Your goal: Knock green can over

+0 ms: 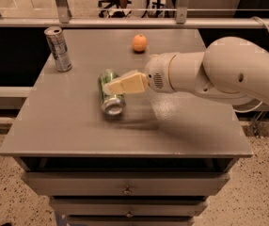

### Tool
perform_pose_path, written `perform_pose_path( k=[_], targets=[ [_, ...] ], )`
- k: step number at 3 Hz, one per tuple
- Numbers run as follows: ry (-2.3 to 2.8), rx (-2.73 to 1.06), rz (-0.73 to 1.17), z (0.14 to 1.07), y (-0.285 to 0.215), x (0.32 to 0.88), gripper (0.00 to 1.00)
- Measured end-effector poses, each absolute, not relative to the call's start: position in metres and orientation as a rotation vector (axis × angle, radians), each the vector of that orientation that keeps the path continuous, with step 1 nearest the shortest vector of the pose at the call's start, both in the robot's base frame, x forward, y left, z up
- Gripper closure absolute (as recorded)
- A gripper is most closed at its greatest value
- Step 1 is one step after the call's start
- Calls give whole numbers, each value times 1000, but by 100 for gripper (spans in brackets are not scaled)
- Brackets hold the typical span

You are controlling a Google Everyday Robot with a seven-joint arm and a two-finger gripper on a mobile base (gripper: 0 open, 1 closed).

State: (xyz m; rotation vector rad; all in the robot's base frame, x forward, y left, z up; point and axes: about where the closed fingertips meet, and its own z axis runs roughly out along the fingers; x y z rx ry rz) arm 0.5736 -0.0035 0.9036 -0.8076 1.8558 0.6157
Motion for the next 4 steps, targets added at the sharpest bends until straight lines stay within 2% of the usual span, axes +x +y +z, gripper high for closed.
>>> perform_pose_path(
  k=[1, 2, 4],
  targets=[
    [1867, -753, 599, 902, -13, 601, 0],
    [1882, -735, 596, 893, -28, 605, 0],
    [1783, -926, 572, 915, -83, 588, 0]
  ],
)
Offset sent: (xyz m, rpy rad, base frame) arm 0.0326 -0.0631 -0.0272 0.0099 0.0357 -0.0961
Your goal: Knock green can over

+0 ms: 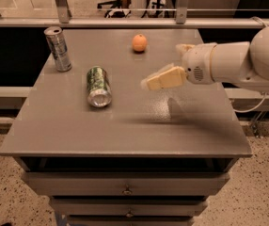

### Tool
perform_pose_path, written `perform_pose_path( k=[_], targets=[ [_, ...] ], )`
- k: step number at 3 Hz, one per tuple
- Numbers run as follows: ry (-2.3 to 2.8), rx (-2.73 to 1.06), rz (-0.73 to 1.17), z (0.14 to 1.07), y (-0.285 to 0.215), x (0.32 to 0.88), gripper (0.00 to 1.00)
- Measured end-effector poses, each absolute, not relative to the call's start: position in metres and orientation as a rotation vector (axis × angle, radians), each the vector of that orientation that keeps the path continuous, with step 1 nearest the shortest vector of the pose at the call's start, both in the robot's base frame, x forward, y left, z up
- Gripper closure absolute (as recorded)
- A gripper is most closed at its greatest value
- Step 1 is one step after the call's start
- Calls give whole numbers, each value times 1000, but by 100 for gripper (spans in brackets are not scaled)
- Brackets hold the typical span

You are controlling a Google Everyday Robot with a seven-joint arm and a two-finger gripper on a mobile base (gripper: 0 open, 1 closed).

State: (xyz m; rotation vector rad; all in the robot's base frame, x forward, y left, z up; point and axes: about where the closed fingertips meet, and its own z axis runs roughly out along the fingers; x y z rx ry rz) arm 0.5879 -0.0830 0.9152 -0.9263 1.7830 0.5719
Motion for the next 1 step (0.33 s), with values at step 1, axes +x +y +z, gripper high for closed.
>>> perform_pose_path(
  k=[1],
  targets=[
    [1751, -1026, 569, 929, -100, 581, 0]
  ],
)
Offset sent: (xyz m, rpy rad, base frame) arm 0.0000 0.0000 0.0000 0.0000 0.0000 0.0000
